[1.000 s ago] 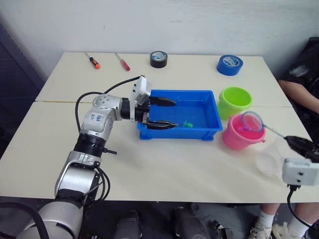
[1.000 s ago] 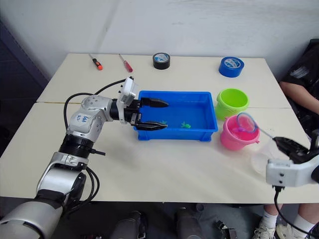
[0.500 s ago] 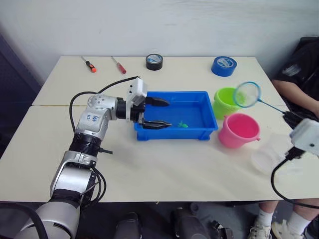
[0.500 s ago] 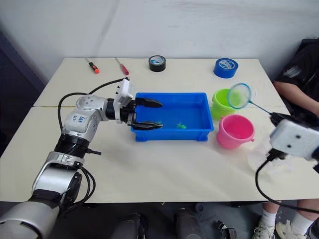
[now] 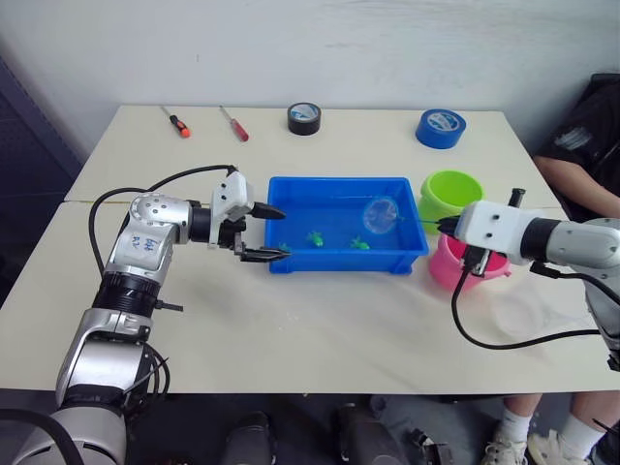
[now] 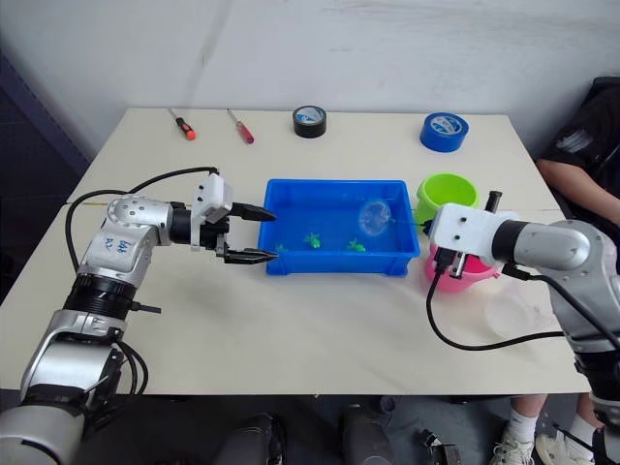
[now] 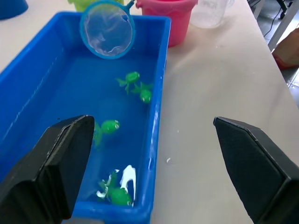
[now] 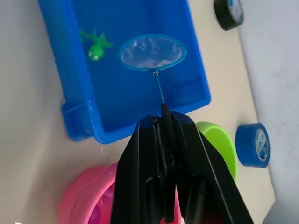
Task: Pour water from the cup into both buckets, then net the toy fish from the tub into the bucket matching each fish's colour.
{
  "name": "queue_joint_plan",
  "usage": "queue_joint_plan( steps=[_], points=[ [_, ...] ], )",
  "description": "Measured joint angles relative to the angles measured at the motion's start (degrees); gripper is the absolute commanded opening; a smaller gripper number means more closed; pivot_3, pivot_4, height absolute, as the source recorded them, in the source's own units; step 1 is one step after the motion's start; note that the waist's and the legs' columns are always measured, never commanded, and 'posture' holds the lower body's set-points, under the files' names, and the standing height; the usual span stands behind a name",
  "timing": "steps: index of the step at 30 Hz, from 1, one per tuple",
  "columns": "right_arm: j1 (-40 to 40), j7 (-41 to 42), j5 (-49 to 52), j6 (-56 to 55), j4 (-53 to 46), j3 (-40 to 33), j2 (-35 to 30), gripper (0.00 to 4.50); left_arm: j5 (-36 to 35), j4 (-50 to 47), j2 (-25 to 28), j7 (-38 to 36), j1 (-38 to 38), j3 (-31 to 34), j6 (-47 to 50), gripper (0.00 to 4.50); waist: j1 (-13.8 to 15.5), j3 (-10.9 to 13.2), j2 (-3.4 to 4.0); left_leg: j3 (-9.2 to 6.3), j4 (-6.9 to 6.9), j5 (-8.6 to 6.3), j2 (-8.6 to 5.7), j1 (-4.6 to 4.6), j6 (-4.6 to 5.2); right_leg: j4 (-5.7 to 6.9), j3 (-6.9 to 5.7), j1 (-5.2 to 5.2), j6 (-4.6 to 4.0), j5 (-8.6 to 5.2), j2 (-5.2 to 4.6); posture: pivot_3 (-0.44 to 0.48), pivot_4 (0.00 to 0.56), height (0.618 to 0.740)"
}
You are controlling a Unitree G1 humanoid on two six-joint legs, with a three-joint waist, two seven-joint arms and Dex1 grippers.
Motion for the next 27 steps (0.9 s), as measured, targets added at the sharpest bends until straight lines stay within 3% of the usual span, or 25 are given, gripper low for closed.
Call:
queue_joint_plan(
  steps=[9, 27],
  points=[
    [-1.22, 0.28, -2.18, -3.95, 4.0, 1.82, 0.04, 0.0, -1.65, -9.14, 1.41, 1.97, 3.3, 1.19, 6.11, 4.48, -0.3, 0.0, 0.0, -0.03, 0.03, 0.01, 0.03, -0.03, -0.02, 0.04, -0.03, -0.03, 0.0, 0.0, 0.05, 0.0, 0.15, 0.74],
    [1.3, 0.77, 1.24, 5.71, 1.52, 2.93, 7.24, 0.0, -2.19, -9.93, 1.92, 2.76, 3.32, 1.3, 7.95, 4.48, -0.28, 0.0, 0.0, -0.03, 0.02, 0.01, 0.05, -0.04, -0.03, 0.03, -0.04, -0.02, 0.0, 0.0, 0.07, 0.0, 0.15, 0.74]
  ],
)
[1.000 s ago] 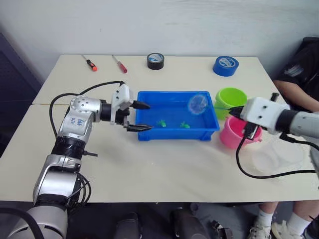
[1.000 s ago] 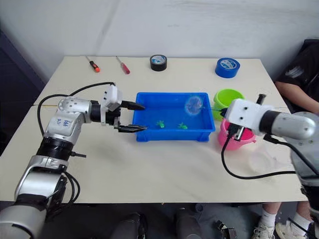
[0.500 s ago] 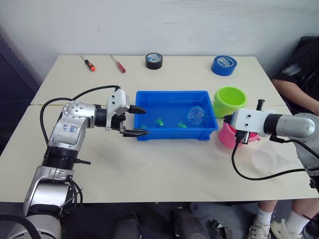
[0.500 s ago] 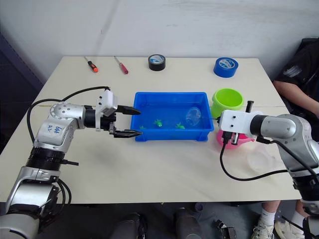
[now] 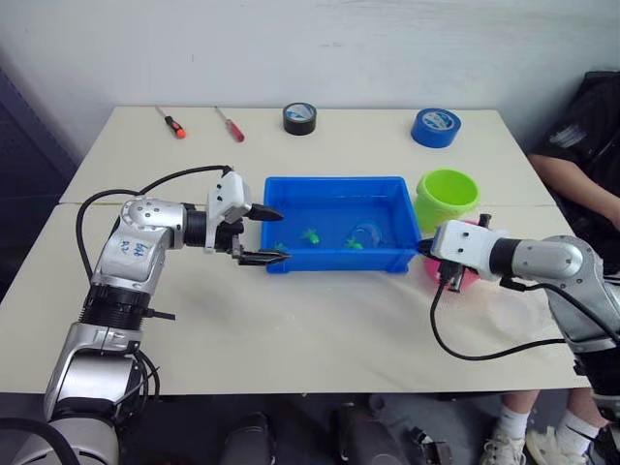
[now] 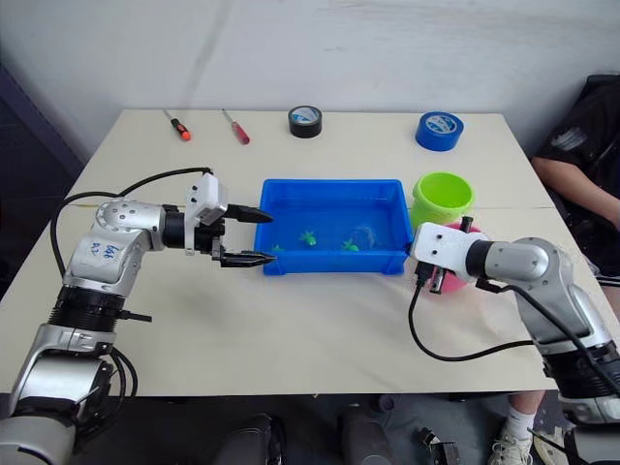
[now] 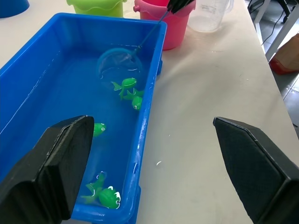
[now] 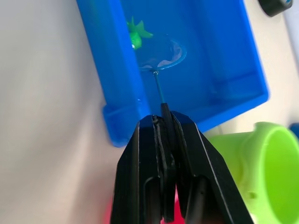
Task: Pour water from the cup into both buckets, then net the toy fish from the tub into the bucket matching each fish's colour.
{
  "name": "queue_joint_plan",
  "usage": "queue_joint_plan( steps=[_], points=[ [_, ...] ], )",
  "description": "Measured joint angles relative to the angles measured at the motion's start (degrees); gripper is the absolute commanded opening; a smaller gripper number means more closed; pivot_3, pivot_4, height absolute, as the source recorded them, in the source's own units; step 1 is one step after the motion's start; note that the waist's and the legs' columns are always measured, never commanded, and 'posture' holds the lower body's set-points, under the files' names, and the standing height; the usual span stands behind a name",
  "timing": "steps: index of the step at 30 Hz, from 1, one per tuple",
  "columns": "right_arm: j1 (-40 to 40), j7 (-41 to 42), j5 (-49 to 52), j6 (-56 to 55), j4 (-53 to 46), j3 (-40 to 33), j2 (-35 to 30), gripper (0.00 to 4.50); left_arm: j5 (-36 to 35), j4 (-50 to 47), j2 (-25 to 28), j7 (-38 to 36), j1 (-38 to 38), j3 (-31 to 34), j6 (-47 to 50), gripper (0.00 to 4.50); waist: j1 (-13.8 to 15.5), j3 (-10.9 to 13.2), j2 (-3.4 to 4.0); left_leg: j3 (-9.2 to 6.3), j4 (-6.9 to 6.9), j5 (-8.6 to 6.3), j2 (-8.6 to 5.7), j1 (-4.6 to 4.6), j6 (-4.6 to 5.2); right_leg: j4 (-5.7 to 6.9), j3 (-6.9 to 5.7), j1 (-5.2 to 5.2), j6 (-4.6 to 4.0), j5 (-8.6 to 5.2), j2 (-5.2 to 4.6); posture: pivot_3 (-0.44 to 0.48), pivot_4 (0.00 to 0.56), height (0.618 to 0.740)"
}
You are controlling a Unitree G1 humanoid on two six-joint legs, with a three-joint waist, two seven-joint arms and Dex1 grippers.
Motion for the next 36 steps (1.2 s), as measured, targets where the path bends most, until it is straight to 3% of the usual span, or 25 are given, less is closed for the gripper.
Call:
queue_joint_plan(
  steps=[7, 20, 29, 36],
  points=[
    [1.4, -0.34, 8.77, 14.25, -4.35, -5.46, 2.0, 0.0, -0.14, 0.01, 0.24, 0.03, -0.01, 0.05, -0.04, 4.48, 0.24, 0.0, 0.0, -0.05, 0.0, 0.0, -0.01, -0.03, 0.0, -0.01, -0.04, 0.01, 0.0, 0.0, -0.03, 0.0, 0.15, 0.74],
    [4.16, -4.08, 12.48, 17.37, -5.78, -9.7, 2.03, 0.0, -0.46, 0.97, -0.04, -0.01, -1.37, 0.06, -0.82, 4.48, 0.18, 0.0, 0.0, -0.06, -0.02, -0.01, -0.02, -0.1, 0.0, -0.1, -0.03, -0.01, 0.0, 0.0, 0.01, 0.0, 0.15, 0.74],
    [4.46, -9.41, 23.51, 31.52, -15.64, -22.56, 2.42, 0.0, -5.25, 3.27, -5.87, 3.22, -5.65, 3.36, 5.25, 4.48, 0.44, 0.0, 0.0, -0.22, 0.0, -0.01, -0.03, -0.24, 0.0, -0.16, -0.15, -0.03, 0.0, 0.0, -0.02, 0.0, 0.15, 0.74],
    [6.37, -11.99, 20.02, 29.17, -13.39, -26.56, -5.08, 0.0, -6.45, 5.58, -9.19, 5.25, -7.81, 4.4, 5.36, 4.48, 0.16, 0.0, 0.0, -0.17, -0.06, -0.01, -0.03, -0.24, 0.0, -0.29, -0.09, -0.03, 0.01, 0.0, 0.03, 0.0, 0.15, 0.74]
  ],
)
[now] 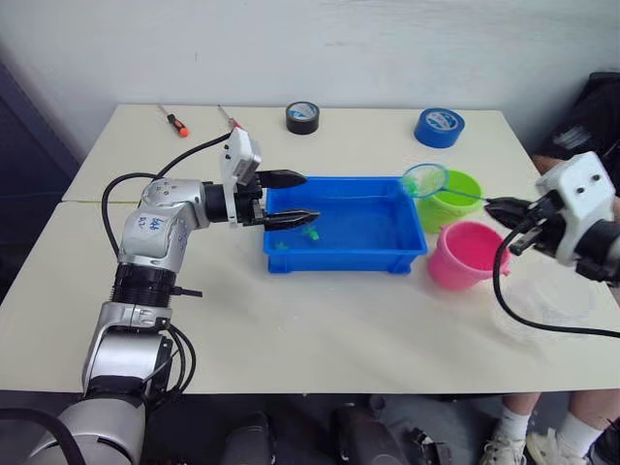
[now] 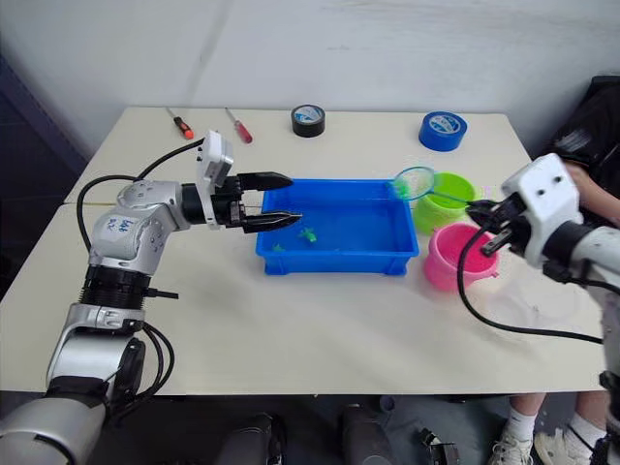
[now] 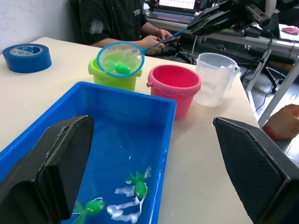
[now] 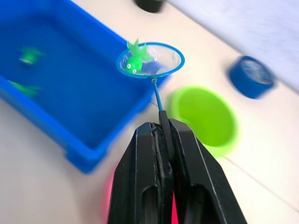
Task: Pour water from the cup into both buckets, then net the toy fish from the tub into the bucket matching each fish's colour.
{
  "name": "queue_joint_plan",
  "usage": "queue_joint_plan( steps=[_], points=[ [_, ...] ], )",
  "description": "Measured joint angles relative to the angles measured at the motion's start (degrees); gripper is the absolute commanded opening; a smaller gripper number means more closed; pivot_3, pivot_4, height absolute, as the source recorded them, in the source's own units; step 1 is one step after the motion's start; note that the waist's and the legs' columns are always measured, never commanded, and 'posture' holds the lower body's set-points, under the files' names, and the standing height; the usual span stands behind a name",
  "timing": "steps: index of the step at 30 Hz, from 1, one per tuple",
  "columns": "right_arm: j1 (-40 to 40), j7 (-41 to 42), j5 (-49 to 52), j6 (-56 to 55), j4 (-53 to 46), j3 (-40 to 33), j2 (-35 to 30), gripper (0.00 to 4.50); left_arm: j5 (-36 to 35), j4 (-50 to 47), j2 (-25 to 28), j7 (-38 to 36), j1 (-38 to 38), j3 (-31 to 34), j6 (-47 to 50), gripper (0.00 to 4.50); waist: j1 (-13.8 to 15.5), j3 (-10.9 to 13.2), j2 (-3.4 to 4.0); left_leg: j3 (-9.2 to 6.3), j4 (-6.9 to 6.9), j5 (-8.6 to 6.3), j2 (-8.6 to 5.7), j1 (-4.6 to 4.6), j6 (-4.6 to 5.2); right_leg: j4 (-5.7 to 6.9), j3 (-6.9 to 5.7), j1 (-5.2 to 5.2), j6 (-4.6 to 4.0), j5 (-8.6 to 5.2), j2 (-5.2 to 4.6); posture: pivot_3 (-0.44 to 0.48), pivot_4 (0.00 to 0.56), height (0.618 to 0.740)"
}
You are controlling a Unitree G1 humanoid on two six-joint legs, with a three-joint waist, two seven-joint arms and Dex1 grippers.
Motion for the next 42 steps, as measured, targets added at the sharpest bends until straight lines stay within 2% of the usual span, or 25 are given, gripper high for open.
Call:
queue_joint_plan(
  steps=[5, 12, 17, 21, 27, 30, 34, 37, 39, 42],
  points=[
    [-0.14, -1.15, -8.72, -12.69, 8.8, 3.55, -4.35, 0.0, 0.13, 0.02, -0.52, -0.16, 0.0, -0.06, -1.52, 4.48, -0.06, 0.0, 0.0, 0.08, -0.01, 0.0, 0.0, 0.01, -0.01, -0.04, 0.07, -0.03, 0.0, 0.0, 0.02, 0.0, 0.15, 0.74],
    [-6.5, -7.35, -32.65, -43.56, 25.51, 21.23, -12.44, 0.0, 0.25, -0.17, -0.47, -0.16, 0.2, -0.13, -1.95, 4.48, -0.23, 0.01, 0.01, 0.23, 0.01, 0.01, -0.01, 0.0, -0.01, 0.04, 0.18, -0.2, 0.02, 0.01, 0.0, 0.0, 0.15, 0.74],
    [-12.78, -14.45, -46.76, -58.88, 34.24, 28.66, -14.21, 0.0, 0.24, -0.59, -0.32, -0.01, 0.3, -0.11, -1.84, 4.48, -0.35, 0.01, 0.01, 0.3, -0.01, 0.03, 0.0, -0.03, -0.04, 0.18, 0.2, -0.35, 0.01, 0.01, 0.01, 0.0, 0.15, 0.74],
    [-13.75, -15.92, -49.24, -64.16, 36.7, 29.66, -14.25, 0.0, 0.25, -0.94, 0.19, 0.3, 0.56, -0.1, -1.78, 4.48, -0.36, 0.01, 0.02, 0.32, 0.0, 0.04, 0.01, -0.03, -0.05, 0.26, 0.19, -0.36, 0.01, 0.01, 0.01, 0.0, 0.15, 0.74],
    [-10.5, -16.89, -50.62, -69.66, 35.66, 27.56, -19.27, 0.0, 0.62, -0.83, 1.78, 0.38, 2.3, -0.08, -2.23, 4.48, -0.33, 0.04, 0.07, 0.26, 0.04, 0.04, 0.04, -0.02, -0.05, 0.27, 0.18, -0.31, 0.01, 0.01, 0.01, 0.0, 0.15, 0.74],
    [-9.51, -16.52, -49.46, -68.97, 35.82, 27.41, -17.73, 0.0, 0.73, -0.83, 1.67, 0.34, 2.28, -0.15, -2.67, 4.48, -0.43, 0.04, 0.07, 0.33, 0.1, 0.04, 0.01, 0.01, -0.05, 0.28, 0.15, -0.27, 0.01, 0.01, 0.0, 0.0, 0.15, 0.74],
    [-12.02, -12.29, -38.81, -60.24, 35.22, 21.7, -12.78, 0.0, 1.39, -0.77, 1.95, -0.36, 2.29, -0.63, -3.69, 4.48, -1.08, 0.05, 0.1, 0.27, 0.09, 0.07, 0.06, 0.02, -0.09, 0.37, 0.11, -0.27, 0.01, 0.01, 0.05, 0.0, 0.15, 0.74],
    [-13.15, -7.71, -29.71, -52.15, 30.12, 16.93, -9.85, 0.0, 2.39, -0.51, 3.16, -1.64, 2.31, -1.41, -4.89, 4.48, -1.49, 0.05, 0.1, 0.24, 0.08, 0.09, 0.15, 0.03, -0.12, 0.36, 0.11, -0.26, 0.01, 0.01, 0.12, 0.0, 0.15, 0.74],
    [-13.15, -2.05, -19.81, -42.28, 23.99, 14.82, -6.59, 0.0, 2.82, -0.5, 4.91, -3.22, 2.94, -1.93, -5.57, 4.48, -1.71, 0.05, 0.1, 0.26, 0.07, 0.08, 0.2, 0.08, -0.14, 0.36, 0.12, -0.21, 0.01, 0.01, 0.17, 0.0, 0.15, 0.74],
    [-12.84, 3.88, -9.22, -30.47, 14.96, 14.83, -3.24, 0.0, 4.05, -0.57, 7.22, -5.37, 4.72, -2.7, -6.87, 4.48, -1.66, 0.04, 0.13, 0.24, 0.07, 0.09, 0.21, 0.08, -0.15, 0.4, 0.12, -0.23, 0.0, 0.01, 0.15, 0.0, 0.15, 0.74]
  ],
)
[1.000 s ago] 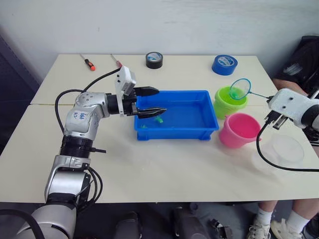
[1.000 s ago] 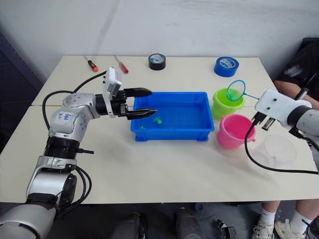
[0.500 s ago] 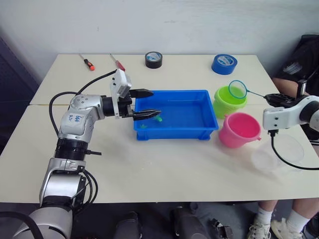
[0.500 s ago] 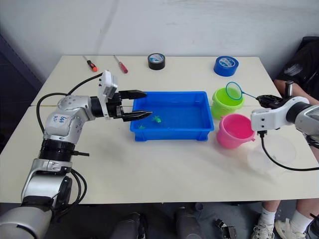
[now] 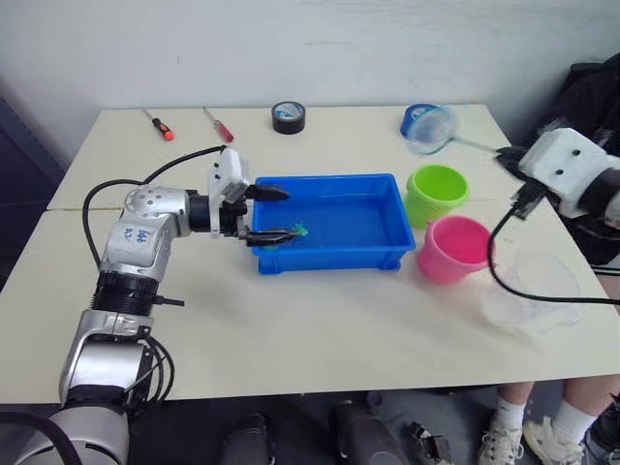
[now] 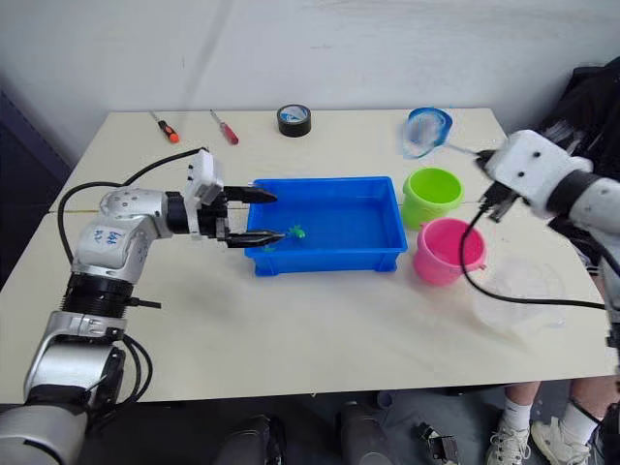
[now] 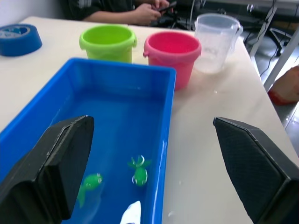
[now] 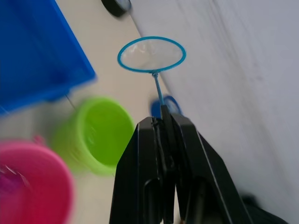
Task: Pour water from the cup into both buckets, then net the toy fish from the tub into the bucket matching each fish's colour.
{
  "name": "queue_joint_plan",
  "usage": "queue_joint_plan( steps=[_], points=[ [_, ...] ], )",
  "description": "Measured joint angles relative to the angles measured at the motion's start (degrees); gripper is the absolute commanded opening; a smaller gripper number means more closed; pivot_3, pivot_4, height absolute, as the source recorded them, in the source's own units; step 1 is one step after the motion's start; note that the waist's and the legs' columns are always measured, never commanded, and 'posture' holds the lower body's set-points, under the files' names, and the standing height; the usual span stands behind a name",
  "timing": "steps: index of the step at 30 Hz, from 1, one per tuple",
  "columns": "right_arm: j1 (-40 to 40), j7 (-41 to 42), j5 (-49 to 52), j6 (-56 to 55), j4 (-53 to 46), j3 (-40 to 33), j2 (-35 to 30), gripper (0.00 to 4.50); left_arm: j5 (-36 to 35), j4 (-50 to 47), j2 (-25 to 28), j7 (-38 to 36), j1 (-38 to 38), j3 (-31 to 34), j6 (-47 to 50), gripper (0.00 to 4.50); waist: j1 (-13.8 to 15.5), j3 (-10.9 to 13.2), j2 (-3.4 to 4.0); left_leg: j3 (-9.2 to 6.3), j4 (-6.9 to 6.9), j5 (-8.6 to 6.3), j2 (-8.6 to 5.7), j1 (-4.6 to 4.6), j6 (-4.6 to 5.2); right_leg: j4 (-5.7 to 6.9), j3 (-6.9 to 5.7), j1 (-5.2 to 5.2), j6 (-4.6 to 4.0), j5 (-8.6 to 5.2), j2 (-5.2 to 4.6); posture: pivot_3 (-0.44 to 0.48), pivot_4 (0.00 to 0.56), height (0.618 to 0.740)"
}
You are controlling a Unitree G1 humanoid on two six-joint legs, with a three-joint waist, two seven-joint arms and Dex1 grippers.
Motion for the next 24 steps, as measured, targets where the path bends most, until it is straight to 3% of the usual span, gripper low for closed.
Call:
queue_joint_plan(
  steps=[3, 8, 15, 24],
  points=[
    [1.47, 3.28, 3.99, 6.62, -6.64, 2.13, 0.79, 0.0, 0.99, -0.04, 1.69, -1.31, 2.82, -0.94, -0.87, 4.48, 0.37, 0.0, 0.0, -0.06, 0.02, -0.03, -0.02, -0.08, 0.04, -0.07, -0.03, 0.01, -0.01, 0.0, -0.09, 0.0, 0.15, 0.74],
    [3.31, 4.32, 2.01, 8.21, -7.89, 8.49, 3.48, 0.0, 1.81, -2.48, 3.29, -1.53, 7.1, -1.26, -1.95, 4.48, 0.88, -0.01, -0.02, -0.1, 0.03, -0.08, -0.13, -0.13, 0.14, -0.14, -0.04, 0.0, 0.0, 0.0, -0.22, 0.0, 0.15, 0.74],
    [3.34, 4.86, -7.83, -1.81, 0.79, 15.76, 5.32, 0.0, 0.48, -7.56, 2.81, 1.89, 10.66, 0.37, 0.35, 4.48, 1.33, -0.01, -0.02, -0.06, 0.01, -0.09, -0.13, -0.15, 0.15, -0.13, -0.02, -0.06, 0.0, 0.0, -0.18, 0.0, 0.15, 0.74],
    [-1.19, 7.84, -8.18, -4.14, 6.37, 17.44, 12.18, 0.0, -0.58, -10.79, 1.54, 5.85, 13.53, 1.09, 3.37, 4.48, 0.42, -0.01, -0.02, -0.09, 0.02, -0.06, -0.1, -0.13, 0.11, -0.05, -0.06, -0.07, -0.01, 0.0, -0.14, 0.0, 0.15, 0.74]
  ],
)
